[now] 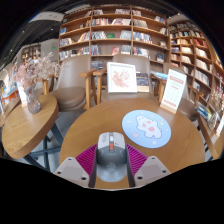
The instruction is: Arrange mouse
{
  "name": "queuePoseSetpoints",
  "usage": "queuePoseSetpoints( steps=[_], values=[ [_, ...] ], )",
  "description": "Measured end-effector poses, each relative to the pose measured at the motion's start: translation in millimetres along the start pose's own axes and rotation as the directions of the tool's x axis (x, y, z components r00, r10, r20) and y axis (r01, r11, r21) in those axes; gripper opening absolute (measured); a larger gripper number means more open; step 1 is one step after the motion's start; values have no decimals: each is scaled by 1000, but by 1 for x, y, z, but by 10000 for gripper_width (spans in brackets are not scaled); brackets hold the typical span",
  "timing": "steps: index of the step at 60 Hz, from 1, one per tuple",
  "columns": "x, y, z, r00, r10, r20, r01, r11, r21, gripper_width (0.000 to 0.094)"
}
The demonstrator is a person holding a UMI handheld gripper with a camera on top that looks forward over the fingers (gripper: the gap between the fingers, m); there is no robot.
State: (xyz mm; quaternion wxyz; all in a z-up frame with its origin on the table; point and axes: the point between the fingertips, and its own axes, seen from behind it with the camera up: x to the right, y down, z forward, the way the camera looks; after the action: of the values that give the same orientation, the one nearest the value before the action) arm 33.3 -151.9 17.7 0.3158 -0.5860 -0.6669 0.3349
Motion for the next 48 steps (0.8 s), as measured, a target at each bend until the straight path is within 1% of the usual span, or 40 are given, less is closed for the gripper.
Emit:
queuePoseSetpoints(
  steps=[8, 12, 18, 22, 25, 29, 32, 41, 44, 47, 48],
  values=[
    [28, -61, -15, 1000, -3, -7, 4, 995, 101, 448],
    [48, -87, -9, 1000, 11, -22, -8, 992, 126, 448],
    [96, -108, 15, 996, 27, -87, -14, 990, 141, 447],
    [117, -103, 38, 993, 46, -110, -33, 993, 117, 447],
    [128, -97, 60, 993, 69, -97, -60, 994, 94, 445],
    [133, -76, 87, 992, 95, -78, -93, 995, 23, 446],
    [133, -64, 98, 992, 103, -67, -104, 995, 0, 444],
    [149, -53, 112, 993, 44, -108, -44, 999, -1, 462],
    [149, -47, 115, 993, 45, -107, -47, 999, -9, 483],
    [147, -40, 117, 994, 58, -92, -61, 998, -23, 523],
    [147, -41, 117, 994, 64, -89, -65, 998, -16, 541]
  ],
)
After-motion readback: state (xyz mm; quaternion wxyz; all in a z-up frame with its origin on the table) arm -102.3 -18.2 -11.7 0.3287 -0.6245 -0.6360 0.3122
